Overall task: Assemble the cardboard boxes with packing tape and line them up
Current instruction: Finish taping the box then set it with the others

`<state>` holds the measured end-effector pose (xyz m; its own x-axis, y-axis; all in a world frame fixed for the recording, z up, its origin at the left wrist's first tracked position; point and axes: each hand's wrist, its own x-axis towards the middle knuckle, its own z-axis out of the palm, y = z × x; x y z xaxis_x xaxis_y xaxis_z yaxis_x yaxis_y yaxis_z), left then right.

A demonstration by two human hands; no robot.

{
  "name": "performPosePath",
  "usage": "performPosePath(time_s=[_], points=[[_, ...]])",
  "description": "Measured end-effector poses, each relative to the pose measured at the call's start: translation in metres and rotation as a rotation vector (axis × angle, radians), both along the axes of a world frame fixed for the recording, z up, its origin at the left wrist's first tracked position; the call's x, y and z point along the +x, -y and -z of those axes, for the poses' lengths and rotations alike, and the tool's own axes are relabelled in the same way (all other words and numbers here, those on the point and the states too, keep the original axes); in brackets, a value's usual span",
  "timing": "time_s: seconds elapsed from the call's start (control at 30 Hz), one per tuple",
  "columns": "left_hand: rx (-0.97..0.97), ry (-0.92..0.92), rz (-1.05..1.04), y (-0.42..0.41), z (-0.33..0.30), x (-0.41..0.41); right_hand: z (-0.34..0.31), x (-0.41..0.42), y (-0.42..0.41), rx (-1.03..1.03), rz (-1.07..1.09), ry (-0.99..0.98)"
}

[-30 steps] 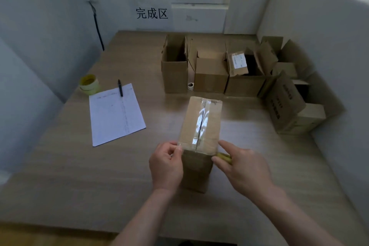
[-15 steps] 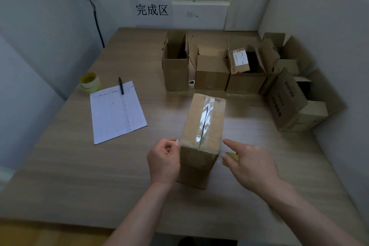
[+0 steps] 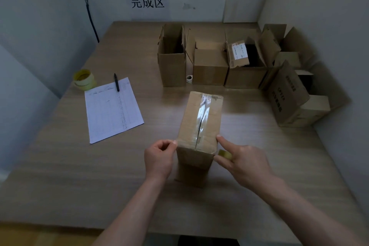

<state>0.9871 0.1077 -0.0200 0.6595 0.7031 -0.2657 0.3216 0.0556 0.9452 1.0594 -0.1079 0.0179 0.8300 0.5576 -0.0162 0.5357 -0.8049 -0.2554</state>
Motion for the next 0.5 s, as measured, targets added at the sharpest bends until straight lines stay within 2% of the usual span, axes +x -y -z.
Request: performPosePath(time_s=[0.07, 0.1, 0.17, 0.23, 0.3, 0.37, 0.5], points=[[-0.026, 0.015, 0.037, -0.005, 0.001, 0.001, 0.008, 0.000, 0.002, 0.026, -0.037, 0.084], [0.087, 0.022, 0.084, -0.008, -0.001, 0.000, 0.013, 0.000, 0.003, 0.043, -0.042, 0.126], [0.531, 0.084, 0.284, -0.011, -0.006, 0.003, 0.020, 0.001, 0.002, 0.070, -0.048, 0.178], [0.960, 0.148, 0.611, -0.011, -0.005, 0.018, 0.026, 0.001, 0.004, 0.138, -0.054, 0.182], [1.230, 0.159, 0.877, -0.011, 0.003, 0.036, 0.029, 0.001, 0.004, 0.195, -0.053, 0.182], [1.331, 0.196, 0.994, -0.012, 0.013, 0.046, 0.033, 0.003, 0.005, 0.213, -0.063, 0.156], [1.376, 0.203, 0.970, -0.013, 0.017, 0.045, 0.042, 0.011, 0.009, 0.274, -0.098, 0.092]])
